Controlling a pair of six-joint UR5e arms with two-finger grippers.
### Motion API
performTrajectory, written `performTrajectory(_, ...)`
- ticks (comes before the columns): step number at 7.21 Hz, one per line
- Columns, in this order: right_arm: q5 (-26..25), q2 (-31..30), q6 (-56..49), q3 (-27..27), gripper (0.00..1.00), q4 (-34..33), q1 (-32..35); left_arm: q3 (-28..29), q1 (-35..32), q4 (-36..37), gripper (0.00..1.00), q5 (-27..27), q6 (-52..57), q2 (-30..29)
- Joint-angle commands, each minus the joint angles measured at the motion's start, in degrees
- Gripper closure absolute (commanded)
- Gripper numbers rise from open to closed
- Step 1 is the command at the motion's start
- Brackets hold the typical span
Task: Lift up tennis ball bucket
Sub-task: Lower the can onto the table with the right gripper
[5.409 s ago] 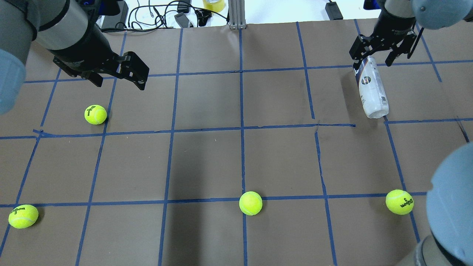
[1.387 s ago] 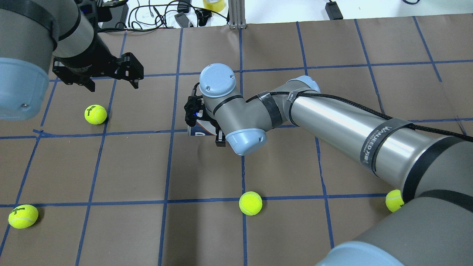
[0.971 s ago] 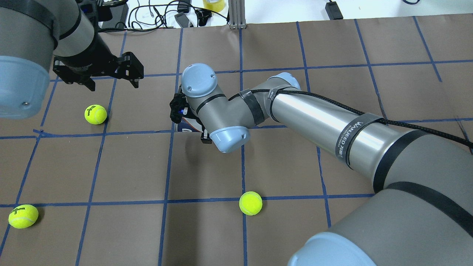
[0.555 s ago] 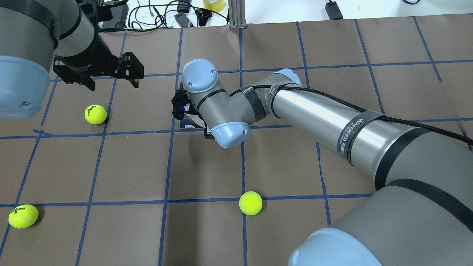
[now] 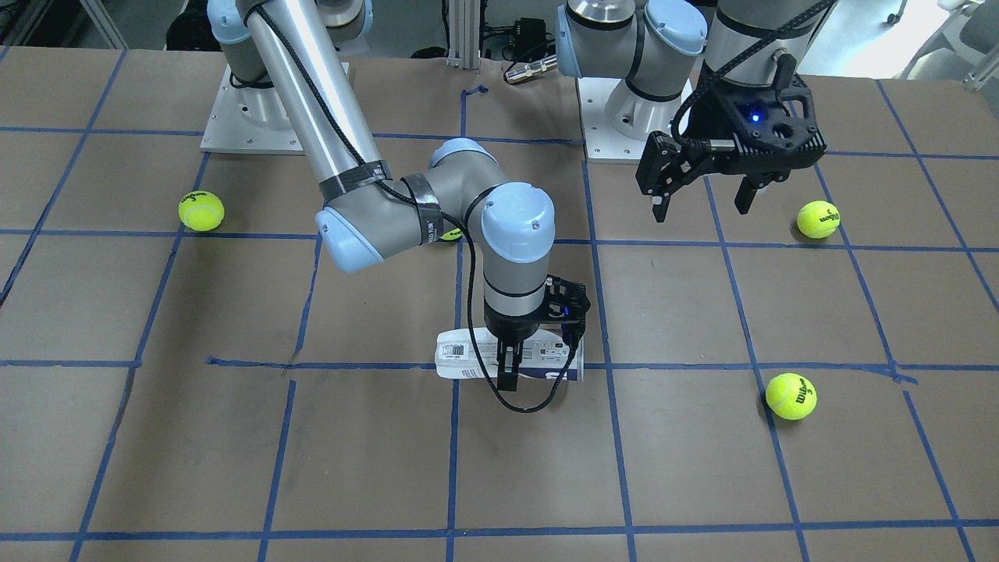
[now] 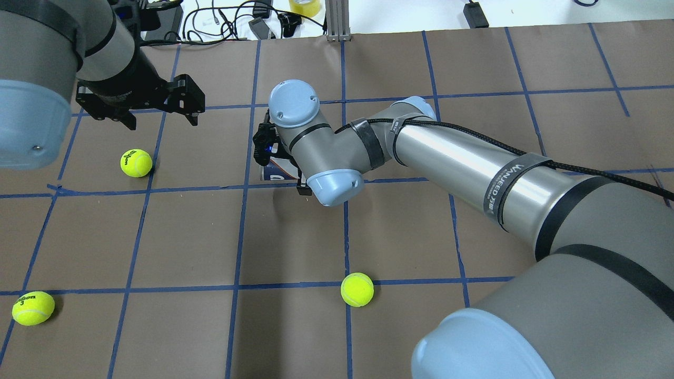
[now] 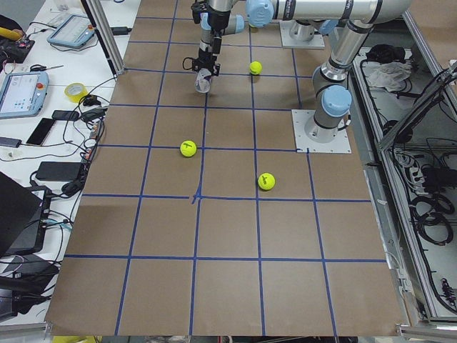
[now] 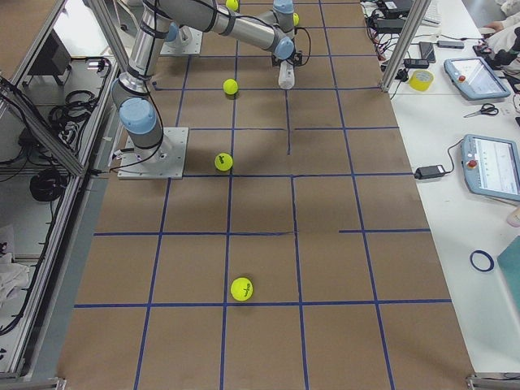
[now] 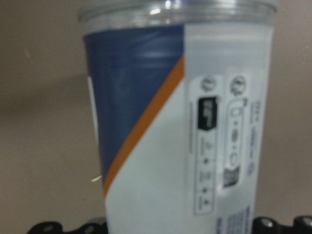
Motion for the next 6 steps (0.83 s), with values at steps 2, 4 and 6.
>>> performTrajectory(2,0.1,0.2,0.0,-0.4,0.0,0.4,-0.1,0.0,0.0,0.0,0.0,0.0,0.0,0.0)
performTrajectory(4,0.1,-0.2,0.2,-0.5,0.0,0.6,-1.0,0.0,0.0,0.0,0.0,0.1,0.0,0.0)
performTrajectory(6,3.3,-4.9,0.5,-0.6,0.0,7.8,-4.3,0.0,0.0,0.0,0.0,0.0,0.0,0.0)
